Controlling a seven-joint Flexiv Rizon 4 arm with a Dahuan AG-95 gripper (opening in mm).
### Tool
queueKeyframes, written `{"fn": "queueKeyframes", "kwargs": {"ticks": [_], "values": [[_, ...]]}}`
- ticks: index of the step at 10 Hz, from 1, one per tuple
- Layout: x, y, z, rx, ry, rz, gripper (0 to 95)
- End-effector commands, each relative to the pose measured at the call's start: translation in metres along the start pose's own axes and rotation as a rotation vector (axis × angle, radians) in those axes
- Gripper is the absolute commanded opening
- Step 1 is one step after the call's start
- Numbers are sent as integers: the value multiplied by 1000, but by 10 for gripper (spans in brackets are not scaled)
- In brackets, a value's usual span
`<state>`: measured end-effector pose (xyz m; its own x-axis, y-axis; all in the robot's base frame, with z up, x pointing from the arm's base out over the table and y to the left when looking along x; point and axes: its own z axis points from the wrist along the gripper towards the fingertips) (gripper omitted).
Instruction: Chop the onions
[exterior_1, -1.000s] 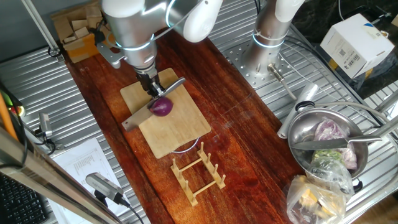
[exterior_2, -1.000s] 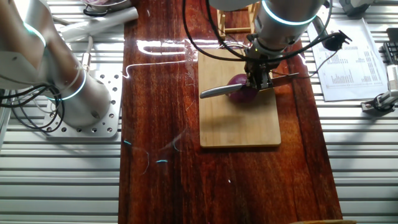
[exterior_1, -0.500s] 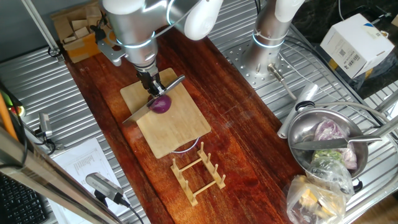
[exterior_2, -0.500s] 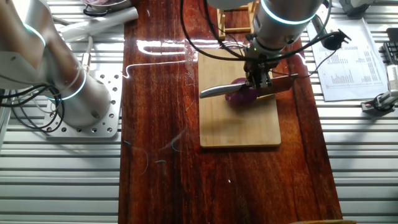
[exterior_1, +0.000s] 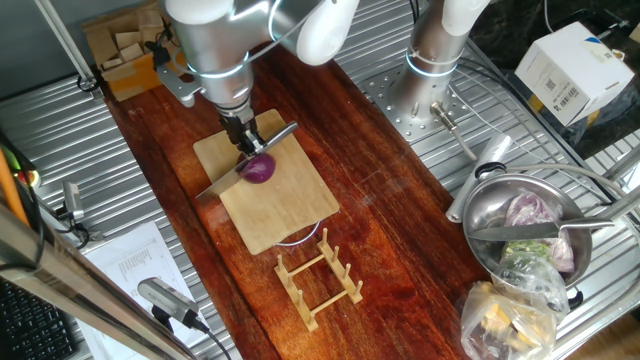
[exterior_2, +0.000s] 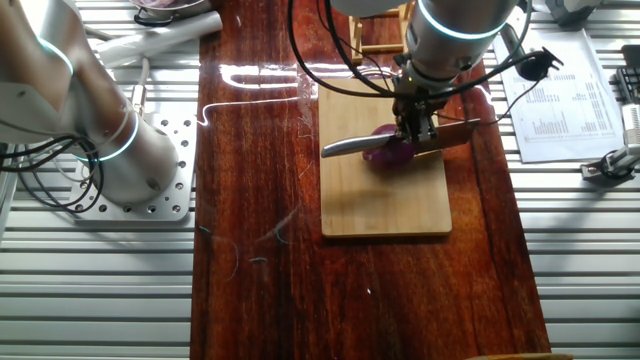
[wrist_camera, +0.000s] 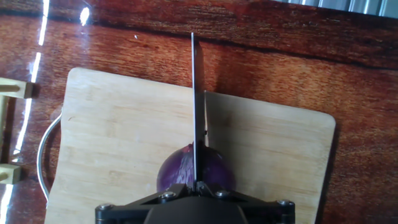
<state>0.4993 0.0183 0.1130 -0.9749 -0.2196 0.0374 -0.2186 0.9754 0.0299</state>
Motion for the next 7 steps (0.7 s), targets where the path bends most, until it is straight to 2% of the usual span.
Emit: {"fn": "queueKeyframes", "kwargs": {"ticks": [1,5,6,7], "values": [[1,1,-2,-14,-1,4,0],[3,3,-7,-54,-12,17,0],[3,3,-7,-83,-17,28,0],[3,3,-7,-97,-19,34,0]]}}
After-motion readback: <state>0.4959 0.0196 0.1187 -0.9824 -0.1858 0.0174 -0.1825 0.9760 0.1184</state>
